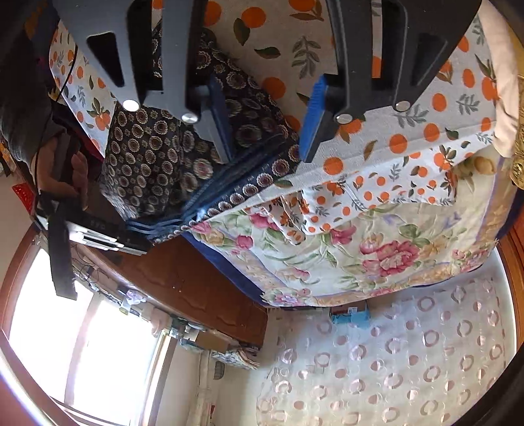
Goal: Fold small clothes
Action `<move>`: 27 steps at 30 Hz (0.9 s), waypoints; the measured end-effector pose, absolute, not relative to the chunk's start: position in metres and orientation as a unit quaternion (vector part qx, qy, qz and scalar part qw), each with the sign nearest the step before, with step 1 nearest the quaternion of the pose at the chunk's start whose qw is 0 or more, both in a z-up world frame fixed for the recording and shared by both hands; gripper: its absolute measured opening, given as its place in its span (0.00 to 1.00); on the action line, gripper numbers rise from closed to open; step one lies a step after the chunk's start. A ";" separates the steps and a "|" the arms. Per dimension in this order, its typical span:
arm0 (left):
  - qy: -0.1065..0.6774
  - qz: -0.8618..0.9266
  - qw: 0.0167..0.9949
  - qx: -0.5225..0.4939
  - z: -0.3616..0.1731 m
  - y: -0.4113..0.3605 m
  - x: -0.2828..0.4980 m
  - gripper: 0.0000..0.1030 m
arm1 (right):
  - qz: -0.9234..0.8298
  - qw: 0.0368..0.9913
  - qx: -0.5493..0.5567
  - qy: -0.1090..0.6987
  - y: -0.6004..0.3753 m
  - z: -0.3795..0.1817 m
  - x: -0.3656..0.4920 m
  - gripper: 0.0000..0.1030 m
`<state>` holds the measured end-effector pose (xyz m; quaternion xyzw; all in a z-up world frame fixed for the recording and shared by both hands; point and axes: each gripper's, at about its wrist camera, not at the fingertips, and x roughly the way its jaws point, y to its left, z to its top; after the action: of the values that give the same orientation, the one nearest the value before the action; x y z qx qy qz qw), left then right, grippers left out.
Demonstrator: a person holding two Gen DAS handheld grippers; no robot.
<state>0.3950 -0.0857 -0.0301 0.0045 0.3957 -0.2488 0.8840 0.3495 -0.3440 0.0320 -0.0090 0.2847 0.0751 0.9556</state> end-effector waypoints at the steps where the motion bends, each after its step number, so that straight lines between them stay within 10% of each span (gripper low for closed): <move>1: 0.400 -0.246 0.883 0.005 -0.032 -0.087 0.395 0.45 | 0.072 0.958 -0.009 0.279 -0.347 0.034 0.345 0.27; 5: 0.400 -0.248 0.882 0.004 -0.033 -0.088 0.385 0.50 | 0.076 0.962 0.002 0.264 -0.364 0.037 0.328 0.54; 10: 0.404 -0.261 0.877 0.013 -0.035 -0.096 0.379 0.50 | 0.089 0.957 -0.020 0.275 -0.370 0.025 0.309 0.61; 27: 0.437 -0.231 0.869 0.028 -0.073 -0.113 0.404 0.50 | 0.114 0.914 -0.021 0.388 -0.352 -0.011 0.348 0.62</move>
<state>0.4042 -0.1127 -0.0734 0.0278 0.4371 -0.2314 0.8687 0.3483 -0.3524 -0.0106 -0.0206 0.3882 0.1141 0.9142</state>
